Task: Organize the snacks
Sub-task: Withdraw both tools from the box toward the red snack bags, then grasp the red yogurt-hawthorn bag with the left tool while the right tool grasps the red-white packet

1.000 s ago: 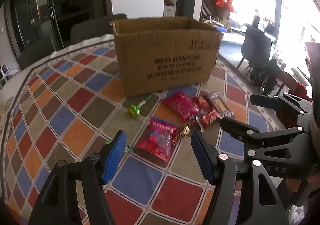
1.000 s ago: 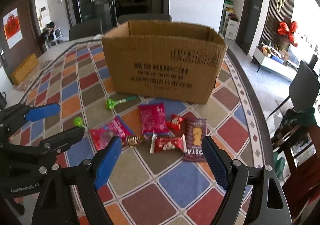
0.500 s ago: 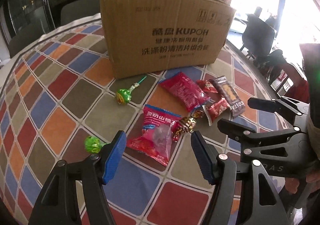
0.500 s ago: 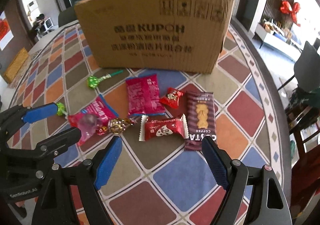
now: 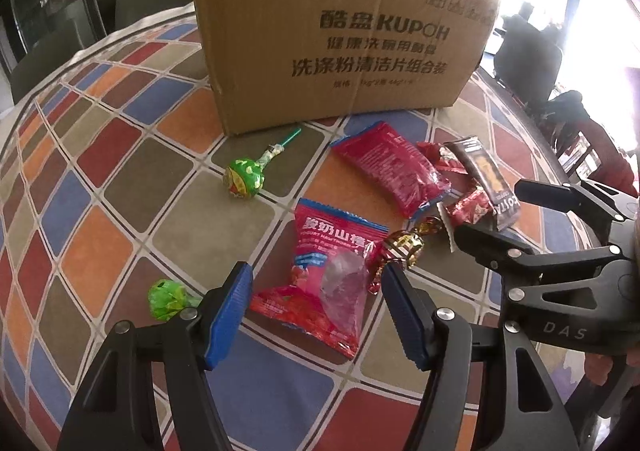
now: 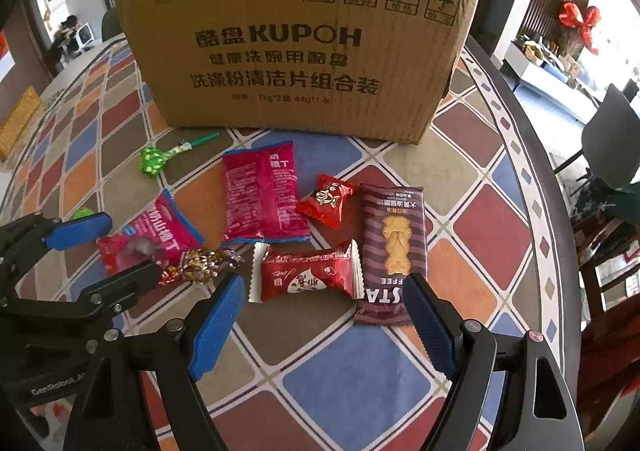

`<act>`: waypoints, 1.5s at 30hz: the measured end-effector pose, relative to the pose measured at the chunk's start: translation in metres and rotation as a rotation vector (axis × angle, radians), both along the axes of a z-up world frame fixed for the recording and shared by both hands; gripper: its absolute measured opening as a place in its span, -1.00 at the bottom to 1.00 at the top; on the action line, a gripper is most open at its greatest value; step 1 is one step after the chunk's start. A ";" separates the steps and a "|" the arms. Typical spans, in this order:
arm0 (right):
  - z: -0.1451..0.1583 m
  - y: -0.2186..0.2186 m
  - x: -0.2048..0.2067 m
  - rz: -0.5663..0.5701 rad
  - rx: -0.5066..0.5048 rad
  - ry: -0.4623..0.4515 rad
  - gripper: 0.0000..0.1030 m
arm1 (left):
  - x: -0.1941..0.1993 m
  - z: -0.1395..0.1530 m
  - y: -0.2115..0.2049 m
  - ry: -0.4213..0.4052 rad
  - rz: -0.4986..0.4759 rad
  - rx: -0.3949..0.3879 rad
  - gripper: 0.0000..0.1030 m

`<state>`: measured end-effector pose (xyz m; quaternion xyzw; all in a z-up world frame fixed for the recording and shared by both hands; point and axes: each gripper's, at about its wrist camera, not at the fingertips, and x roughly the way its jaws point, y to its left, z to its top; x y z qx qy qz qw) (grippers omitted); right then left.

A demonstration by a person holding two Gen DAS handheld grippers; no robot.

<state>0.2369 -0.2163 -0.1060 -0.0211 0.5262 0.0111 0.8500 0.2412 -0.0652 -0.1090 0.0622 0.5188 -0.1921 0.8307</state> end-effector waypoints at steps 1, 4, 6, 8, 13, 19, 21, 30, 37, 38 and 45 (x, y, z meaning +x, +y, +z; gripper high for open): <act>-0.001 0.000 0.001 0.001 -0.002 0.002 0.60 | 0.001 -0.001 0.000 0.004 0.000 0.000 0.27; -0.004 0.002 0.005 0.001 -0.010 0.008 0.60 | 0.003 -0.004 -0.002 0.011 -0.002 -0.001 0.27; -0.007 0.003 0.007 -0.001 -0.013 0.014 0.60 | 0.005 -0.006 -0.003 0.015 -0.001 -0.001 0.27; -0.009 0.002 0.008 -0.002 -0.013 0.018 0.60 | 0.007 -0.007 -0.004 0.017 0.001 -0.003 0.27; -0.012 0.003 0.013 -0.005 -0.013 0.024 0.55 | 0.012 -0.010 -0.006 0.023 0.012 -0.006 0.19; -0.013 0.004 0.018 -0.008 -0.011 0.022 0.51 | 0.016 -0.009 -0.003 0.030 0.027 -0.023 -0.13; -0.014 0.004 0.019 -0.006 -0.017 0.021 0.50 | 0.016 -0.009 0.000 0.035 0.035 -0.031 -0.14; -0.014 0.011 0.014 -0.007 -0.042 -0.001 0.14 | 0.007 -0.004 -0.003 0.016 0.033 -0.039 -0.29; -0.012 0.005 0.008 -0.035 -0.003 -0.007 0.03 | 0.003 -0.001 -0.004 0.005 0.036 -0.051 -0.31; -0.012 0.005 0.007 -0.037 0.002 -0.008 0.02 | 0.003 0.001 -0.003 0.001 0.037 -0.053 -0.31; -0.004 0.002 -0.003 -0.041 0.016 -0.031 0.00 | -0.005 0.014 -0.002 -0.036 0.044 -0.062 -0.32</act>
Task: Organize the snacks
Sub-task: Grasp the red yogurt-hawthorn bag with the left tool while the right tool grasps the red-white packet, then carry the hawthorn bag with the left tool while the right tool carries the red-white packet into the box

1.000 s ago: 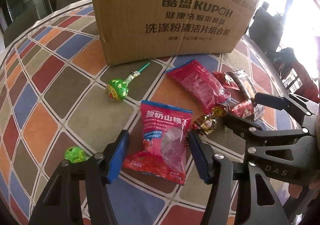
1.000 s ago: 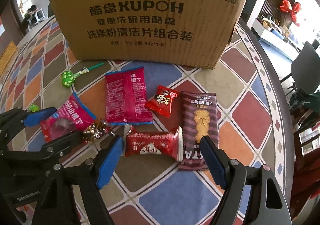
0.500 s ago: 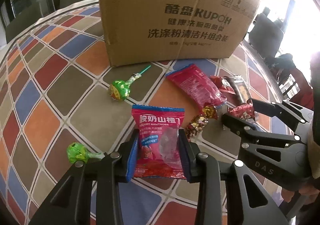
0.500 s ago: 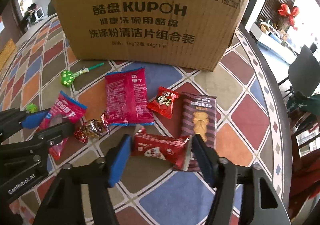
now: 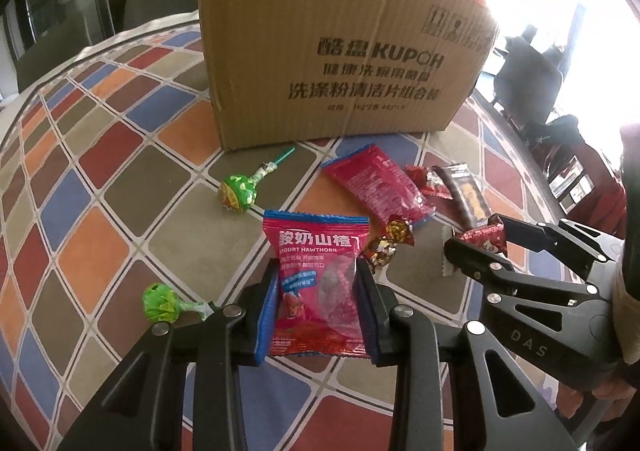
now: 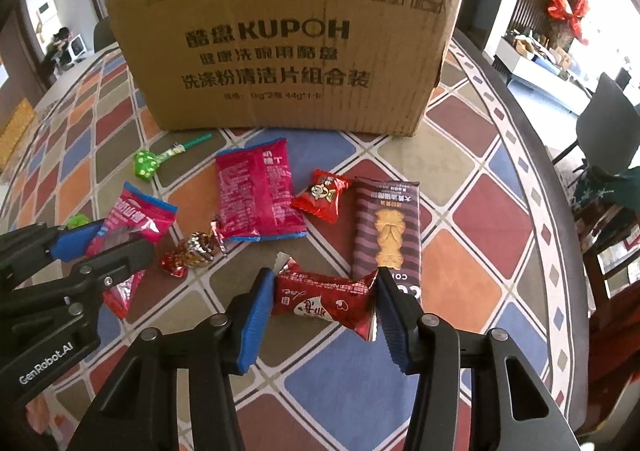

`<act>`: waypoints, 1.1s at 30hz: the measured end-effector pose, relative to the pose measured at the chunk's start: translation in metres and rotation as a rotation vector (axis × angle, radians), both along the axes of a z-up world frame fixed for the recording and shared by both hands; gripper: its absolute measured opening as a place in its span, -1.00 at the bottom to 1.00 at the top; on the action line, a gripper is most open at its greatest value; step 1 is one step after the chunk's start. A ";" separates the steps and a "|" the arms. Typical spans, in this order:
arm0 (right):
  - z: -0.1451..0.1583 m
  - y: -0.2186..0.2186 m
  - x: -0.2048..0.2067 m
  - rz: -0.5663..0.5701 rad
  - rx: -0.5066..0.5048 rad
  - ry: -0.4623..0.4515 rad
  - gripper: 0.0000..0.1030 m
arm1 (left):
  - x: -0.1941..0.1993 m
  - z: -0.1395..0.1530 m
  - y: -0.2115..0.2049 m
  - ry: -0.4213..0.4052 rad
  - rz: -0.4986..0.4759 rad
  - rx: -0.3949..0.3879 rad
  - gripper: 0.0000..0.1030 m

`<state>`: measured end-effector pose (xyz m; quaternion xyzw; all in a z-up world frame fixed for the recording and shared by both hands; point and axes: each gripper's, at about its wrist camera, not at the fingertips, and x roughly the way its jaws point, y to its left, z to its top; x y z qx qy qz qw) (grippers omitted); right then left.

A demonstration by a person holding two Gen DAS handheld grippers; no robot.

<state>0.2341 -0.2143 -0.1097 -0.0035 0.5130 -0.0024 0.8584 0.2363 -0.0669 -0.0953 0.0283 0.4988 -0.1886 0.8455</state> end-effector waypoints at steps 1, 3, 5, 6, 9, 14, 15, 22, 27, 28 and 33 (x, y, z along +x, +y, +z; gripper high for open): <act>0.002 -0.003 -0.002 -0.001 0.002 -0.004 0.00 | -0.001 0.002 0.000 -0.004 0.000 0.000 -0.32; 0.006 -0.003 -0.005 0.000 0.009 -0.016 0.00 | -0.003 0.005 0.000 -0.016 0.000 0.000 -0.33; 0.011 -0.003 -0.007 0.001 0.015 -0.028 0.00 | -0.005 0.010 0.000 -0.026 0.000 -0.005 -0.33; 0.015 -0.003 -0.008 0.002 0.016 -0.036 0.00 | -0.005 0.012 0.000 -0.030 0.001 -0.007 -0.33; 0.025 -0.003 -0.011 0.005 0.023 -0.059 0.00 | -0.008 0.024 0.001 -0.058 0.004 -0.016 -0.33; 0.048 -0.005 -0.015 0.008 0.035 -0.117 0.00 | -0.012 0.045 0.002 -0.107 0.008 -0.032 -0.33; 0.054 -0.005 -0.016 0.009 0.036 -0.131 0.00 | -0.012 0.050 0.002 -0.117 0.008 -0.036 -0.33; 0.088 -0.005 -0.016 0.016 0.045 -0.223 0.00 | -0.010 0.081 0.002 -0.195 0.012 -0.049 -0.33; 0.108 -0.006 -0.012 0.022 0.050 -0.269 0.00 | -0.005 0.102 0.002 -0.249 0.014 -0.055 -0.33; 0.111 -0.006 -0.010 0.023 0.052 -0.279 0.00 | -0.003 0.108 0.002 -0.263 0.016 -0.058 -0.33; 0.136 -0.009 -0.004 0.022 0.053 -0.338 0.00 | 0.005 0.130 0.003 -0.314 0.025 -0.073 -0.33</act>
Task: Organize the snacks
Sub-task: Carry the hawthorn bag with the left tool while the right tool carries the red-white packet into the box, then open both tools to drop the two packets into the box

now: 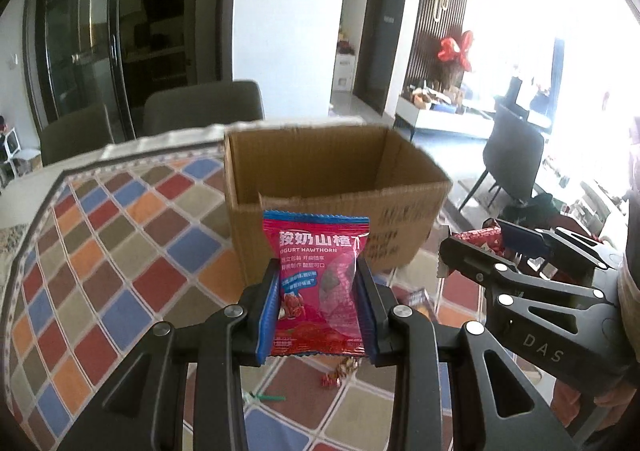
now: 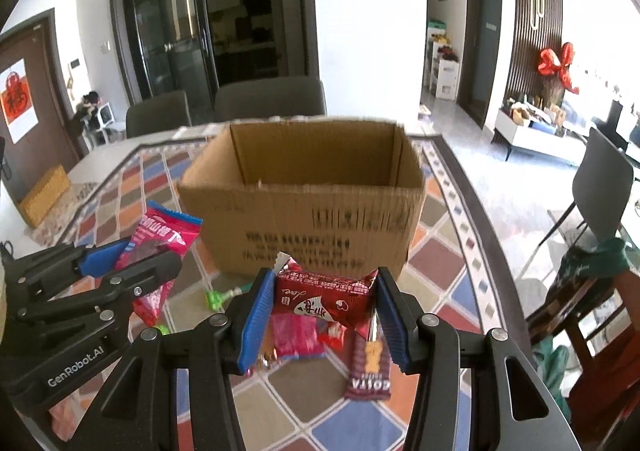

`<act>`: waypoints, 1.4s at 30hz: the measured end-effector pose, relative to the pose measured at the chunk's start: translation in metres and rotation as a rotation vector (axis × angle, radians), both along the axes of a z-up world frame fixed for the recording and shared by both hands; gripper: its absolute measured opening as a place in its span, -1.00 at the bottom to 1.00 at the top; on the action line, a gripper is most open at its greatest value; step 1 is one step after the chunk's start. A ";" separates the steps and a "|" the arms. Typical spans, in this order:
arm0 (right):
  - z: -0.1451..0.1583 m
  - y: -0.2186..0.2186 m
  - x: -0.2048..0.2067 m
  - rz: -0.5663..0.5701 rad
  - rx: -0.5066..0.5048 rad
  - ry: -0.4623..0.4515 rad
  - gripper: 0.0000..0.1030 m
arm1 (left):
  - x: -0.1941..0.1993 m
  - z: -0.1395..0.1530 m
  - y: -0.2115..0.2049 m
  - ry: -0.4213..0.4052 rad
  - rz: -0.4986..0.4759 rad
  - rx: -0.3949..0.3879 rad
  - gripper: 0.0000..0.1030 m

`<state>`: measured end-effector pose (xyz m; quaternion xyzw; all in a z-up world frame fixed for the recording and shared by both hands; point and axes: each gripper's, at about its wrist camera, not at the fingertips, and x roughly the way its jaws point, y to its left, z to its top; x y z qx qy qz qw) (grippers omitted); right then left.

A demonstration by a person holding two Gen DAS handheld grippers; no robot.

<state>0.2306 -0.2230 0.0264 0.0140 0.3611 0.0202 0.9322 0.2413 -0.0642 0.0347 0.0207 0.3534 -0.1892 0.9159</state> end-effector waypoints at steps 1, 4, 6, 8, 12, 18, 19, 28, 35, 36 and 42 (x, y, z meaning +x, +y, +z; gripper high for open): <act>0.005 -0.001 0.001 0.001 -0.001 -0.013 0.00 | 0.002 0.004 0.000 -0.010 0.003 -0.002 -0.33; 0.019 -0.001 0.007 -0.001 -0.005 -0.047 0.00 | 0.007 0.017 0.000 -0.038 0.007 -0.008 -0.33; 0.026 -0.001 0.011 -0.003 -0.008 -0.063 0.00 | 0.012 0.024 0.000 -0.054 0.012 -0.011 -0.33; 0.031 -0.001 0.015 -0.003 -0.005 -0.070 0.00 | 0.016 0.028 0.000 -0.064 0.016 -0.011 -0.33; 0.041 -0.002 0.029 -0.004 -0.002 -0.084 0.00 | 0.029 0.036 -0.002 -0.073 0.018 -0.001 -0.33; 0.050 -0.002 0.048 0.003 0.000 -0.083 0.00 | 0.048 0.046 -0.009 -0.079 0.013 0.017 -0.33; 0.051 -0.002 0.051 0.004 0.002 -0.082 0.00 | 0.051 0.047 -0.009 -0.078 0.013 0.018 -0.33; 0.055 -0.006 0.087 0.008 -0.013 -0.057 0.00 | 0.092 0.049 -0.015 -0.037 0.021 0.026 -0.33; 0.047 -0.007 0.118 0.019 -0.030 0.000 0.00 | 0.120 0.037 -0.023 0.045 0.015 0.027 -0.33; 0.045 -0.008 0.123 0.017 -0.031 0.010 0.00 | 0.124 0.035 -0.024 0.056 0.017 0.026 -0.33; 0.035 -0.012 0.140 -0.001 -0.033 0.050 0.11 | 0.130 0.031 -0.028 0.047 0.042 0.082 -0.04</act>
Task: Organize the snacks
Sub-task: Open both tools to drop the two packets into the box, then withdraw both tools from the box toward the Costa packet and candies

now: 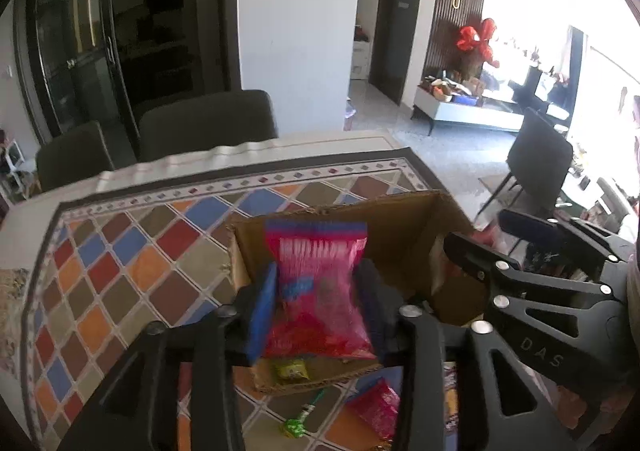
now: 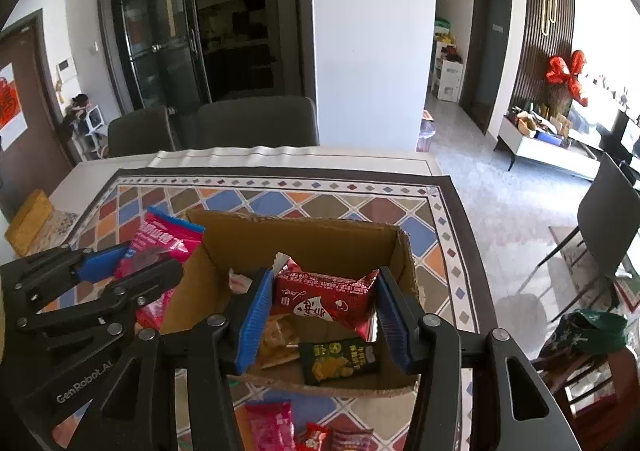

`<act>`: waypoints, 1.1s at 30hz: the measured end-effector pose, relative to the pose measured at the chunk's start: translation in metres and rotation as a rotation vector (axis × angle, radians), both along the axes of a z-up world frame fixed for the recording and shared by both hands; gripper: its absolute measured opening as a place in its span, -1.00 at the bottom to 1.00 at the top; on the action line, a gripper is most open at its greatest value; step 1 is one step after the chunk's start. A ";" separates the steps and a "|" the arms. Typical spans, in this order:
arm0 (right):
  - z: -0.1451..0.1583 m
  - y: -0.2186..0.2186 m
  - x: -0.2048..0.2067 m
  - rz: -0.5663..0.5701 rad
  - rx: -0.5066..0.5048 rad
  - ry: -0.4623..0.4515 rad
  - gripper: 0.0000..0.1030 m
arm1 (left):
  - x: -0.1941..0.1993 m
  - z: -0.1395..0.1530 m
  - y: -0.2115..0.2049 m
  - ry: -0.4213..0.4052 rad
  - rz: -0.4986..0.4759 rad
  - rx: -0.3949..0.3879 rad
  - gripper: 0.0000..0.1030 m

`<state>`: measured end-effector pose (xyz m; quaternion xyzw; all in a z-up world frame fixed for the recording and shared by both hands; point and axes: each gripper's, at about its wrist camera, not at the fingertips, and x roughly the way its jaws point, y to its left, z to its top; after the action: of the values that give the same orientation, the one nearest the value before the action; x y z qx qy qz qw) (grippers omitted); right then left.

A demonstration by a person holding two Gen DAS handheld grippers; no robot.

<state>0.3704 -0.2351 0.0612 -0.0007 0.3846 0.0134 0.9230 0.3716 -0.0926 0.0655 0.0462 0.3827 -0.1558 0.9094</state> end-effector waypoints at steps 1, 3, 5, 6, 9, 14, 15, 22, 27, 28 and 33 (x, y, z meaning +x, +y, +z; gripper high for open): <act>-0.001 0.000 -0.001 -0.007 -0.004 0.003 0.23 | -0.002 0.001 0.000 -0.014 0.005 0.009 -0.01; -0.003 -0.002 -0.003 -0.018 0.004 0.001 0.28 | -0.006 0.003 0.001 -0.030 0.005 0.022 0.00; -0.006 -0.004 -0.006 -0.021 0.008 0.011 0.28 | -0.013 0.004 0.002 -0.044 0.007 0.031 0.00; -0.007 -0.005 -0.007 -0.024 0.008 0.015 0.28 | -0.015 0.005 0.003 -0.049 0.007 0.032 0.00; -0.006 -0.008 -0.017 -0.027 0.021 0.007 0.28 | -0.026 0.008 0.002 -0.063 0.008 0.033 0.03; -0.002 -0.010 -0.041 -0.033 0.025 -0.022 0.28 | -0.047 0.013 0.002 -0.084 -0.001 0.022 0.05; -0.001 -0.010 -0.045 -0.034 0.024 -0.028 0.28 | -0.050 0.014 0.002 -0.087 -0.003 0.019 0.05; 0.004 -0.010 -0.075 -0.028 0.016 -0.063 0.28 | -0.079 0.019 0.004 -0.117 -0.008 0.005 0.10; 0.004 -0.011 -0.097 -0.022 0.033 -0.082 0.28 | -0.098 0.018 0.003 -0.128 -0.028 0.001 0.12; 0.004 -0.012 -0.101 -0.022 0.034 -0.087 0.28 | -0.101 0.018 0.003 -0.132 -0.034 0.001 0.13; -0.001 -0.015 -0.119 -0.024 0.060 -0.094 0.28 | -0.122 0.016 0.003 -0.151 -0.053 -0.003 0.21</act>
<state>0.2515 -0.2504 0.0604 0.0309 0.3402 0.0140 0.9397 0.2497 -0.0892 0.0810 0.0663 0.3115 -0.1764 0.9314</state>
